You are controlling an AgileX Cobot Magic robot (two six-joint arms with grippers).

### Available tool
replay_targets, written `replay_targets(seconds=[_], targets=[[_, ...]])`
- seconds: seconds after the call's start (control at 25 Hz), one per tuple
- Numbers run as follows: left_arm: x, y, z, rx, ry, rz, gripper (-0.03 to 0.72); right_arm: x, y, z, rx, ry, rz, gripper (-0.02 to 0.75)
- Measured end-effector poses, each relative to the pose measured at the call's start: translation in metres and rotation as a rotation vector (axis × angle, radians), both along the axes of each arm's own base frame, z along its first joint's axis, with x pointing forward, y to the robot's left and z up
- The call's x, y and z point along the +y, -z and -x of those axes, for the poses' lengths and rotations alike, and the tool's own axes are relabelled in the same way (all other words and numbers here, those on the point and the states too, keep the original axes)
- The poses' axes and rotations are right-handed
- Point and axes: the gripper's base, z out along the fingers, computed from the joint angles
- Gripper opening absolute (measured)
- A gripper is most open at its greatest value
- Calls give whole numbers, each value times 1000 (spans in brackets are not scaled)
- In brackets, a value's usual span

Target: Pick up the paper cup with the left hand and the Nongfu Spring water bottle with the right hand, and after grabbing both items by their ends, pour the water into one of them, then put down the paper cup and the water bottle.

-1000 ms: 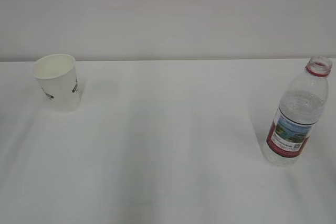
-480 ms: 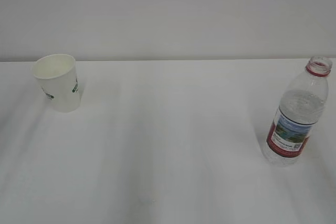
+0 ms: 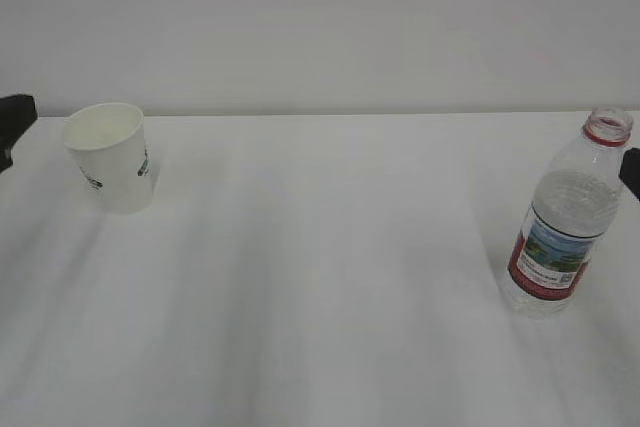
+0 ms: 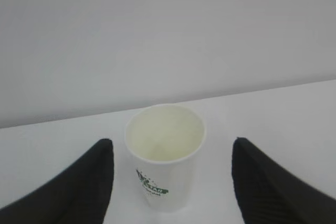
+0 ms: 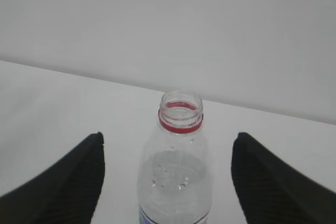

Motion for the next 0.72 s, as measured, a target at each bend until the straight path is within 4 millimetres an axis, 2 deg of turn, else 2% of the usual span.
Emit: replay_targets(seconds=[0.28, 0.48, 0.72], targets=[[0, 26, 9, -12, 12, 11, 515, 2, 23, -2, 36, -14, -6, 568], [0, 28, 10, -20, 13, 13, 515, 1, 43, -4, 97, 13, -51, 569], [-4, 35, 8, 1, 55, -18, 515, 1, 57, -7, 95, 25, -85, 569]])
